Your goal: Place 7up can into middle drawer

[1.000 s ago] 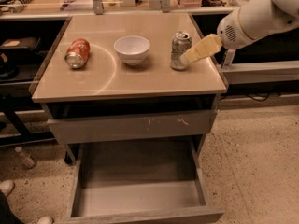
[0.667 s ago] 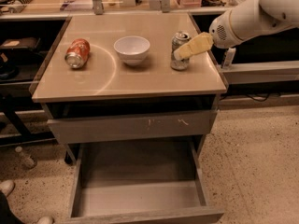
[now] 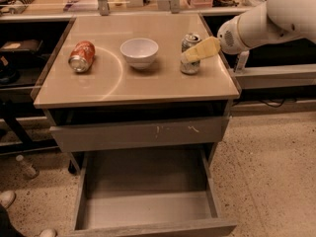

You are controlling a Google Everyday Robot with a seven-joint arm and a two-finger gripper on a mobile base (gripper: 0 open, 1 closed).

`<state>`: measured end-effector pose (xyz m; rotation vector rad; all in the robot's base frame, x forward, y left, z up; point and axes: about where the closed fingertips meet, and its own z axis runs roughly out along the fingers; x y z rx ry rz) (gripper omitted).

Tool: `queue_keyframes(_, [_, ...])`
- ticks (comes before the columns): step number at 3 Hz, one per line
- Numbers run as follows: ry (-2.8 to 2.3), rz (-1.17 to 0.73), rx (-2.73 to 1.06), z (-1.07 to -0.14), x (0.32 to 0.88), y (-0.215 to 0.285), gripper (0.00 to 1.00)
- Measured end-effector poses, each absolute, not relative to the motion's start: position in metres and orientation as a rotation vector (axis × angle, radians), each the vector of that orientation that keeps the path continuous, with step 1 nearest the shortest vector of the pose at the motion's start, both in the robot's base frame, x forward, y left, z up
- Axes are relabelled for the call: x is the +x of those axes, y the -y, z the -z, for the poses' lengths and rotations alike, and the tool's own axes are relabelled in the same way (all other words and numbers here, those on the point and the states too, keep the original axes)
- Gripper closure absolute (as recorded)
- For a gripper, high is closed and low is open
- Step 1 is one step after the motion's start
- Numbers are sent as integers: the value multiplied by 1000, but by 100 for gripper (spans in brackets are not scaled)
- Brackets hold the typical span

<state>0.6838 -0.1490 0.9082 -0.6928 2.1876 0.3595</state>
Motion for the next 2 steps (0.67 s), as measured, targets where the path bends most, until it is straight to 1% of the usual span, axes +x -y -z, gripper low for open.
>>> queue_keyframes(2, [-2037, -434, -558, -904, 736, 98, 0])
